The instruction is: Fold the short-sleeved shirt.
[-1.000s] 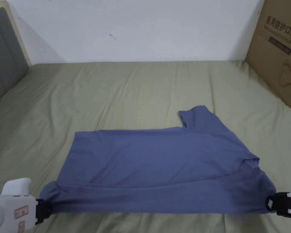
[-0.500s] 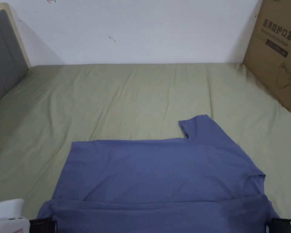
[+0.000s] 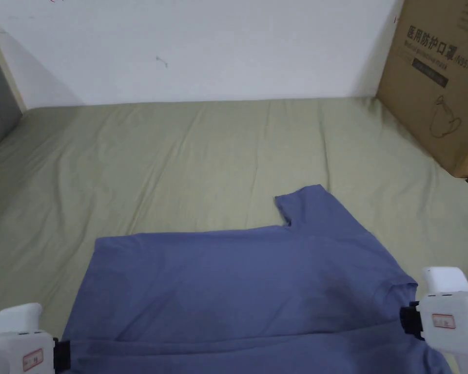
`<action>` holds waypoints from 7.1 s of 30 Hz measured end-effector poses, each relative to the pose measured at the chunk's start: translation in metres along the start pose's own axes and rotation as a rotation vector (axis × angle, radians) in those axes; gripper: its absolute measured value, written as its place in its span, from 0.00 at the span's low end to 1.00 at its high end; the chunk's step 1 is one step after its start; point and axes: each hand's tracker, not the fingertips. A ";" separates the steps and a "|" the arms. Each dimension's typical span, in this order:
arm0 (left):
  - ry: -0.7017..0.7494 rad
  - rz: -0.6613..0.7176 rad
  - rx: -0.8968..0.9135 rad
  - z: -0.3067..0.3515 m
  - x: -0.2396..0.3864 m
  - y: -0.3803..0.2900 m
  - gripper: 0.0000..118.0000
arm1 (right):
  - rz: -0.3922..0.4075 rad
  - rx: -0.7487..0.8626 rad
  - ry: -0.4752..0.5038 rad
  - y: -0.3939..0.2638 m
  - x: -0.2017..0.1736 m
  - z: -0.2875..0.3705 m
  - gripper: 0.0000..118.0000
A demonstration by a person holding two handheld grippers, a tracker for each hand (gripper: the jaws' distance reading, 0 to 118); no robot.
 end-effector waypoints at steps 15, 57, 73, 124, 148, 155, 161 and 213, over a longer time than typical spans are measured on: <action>-0.054 0.030 0.044 -0.033 0.016 0.078 0.00 | 0.018 -0.017 0.009 0.194 0.014 -0.133 0.75; 0.015 0.015 -0.118 -0.219 0.019 0.223 0.84 | 0.013 -0.071 0.056 0.229 0.025 -0.174 0.01; -0.073 -0.033 0.020 -0.123 0.016 0.217 0.02 | -0.001 -0.004 0.102 0.220 0.028 -0.114 0.01; -0.220 0.225 0.055 0.032 -0.077 -0.022 0.02 | 0.059 0.145 0.166 -0.026 -0.115 0.003 0.01; -0.410 0.618 -0.091 -0.051 -0.098 -0.041 0.09 | 0.041 -0.012 0.223 -0.036 -0.128 -0.031 0.01; -0.322 0.433 -0.018 -0.007 -0.066 -0.009 0.09 | 0.072 0.052 0.172 -0.036 -0.094 0.007 0.01; -0.264 0.081 0.103 0.034 0.035 0.030 0.09 | -0.036 0.064 0.155 -0.036 -0.054 0.009 0.01; -0.685 -0.221 -0.321 -0.057 0.237 -0.072 0.00 | -0.306 0.046 0.079 -0.078 0.024 0.020 0.01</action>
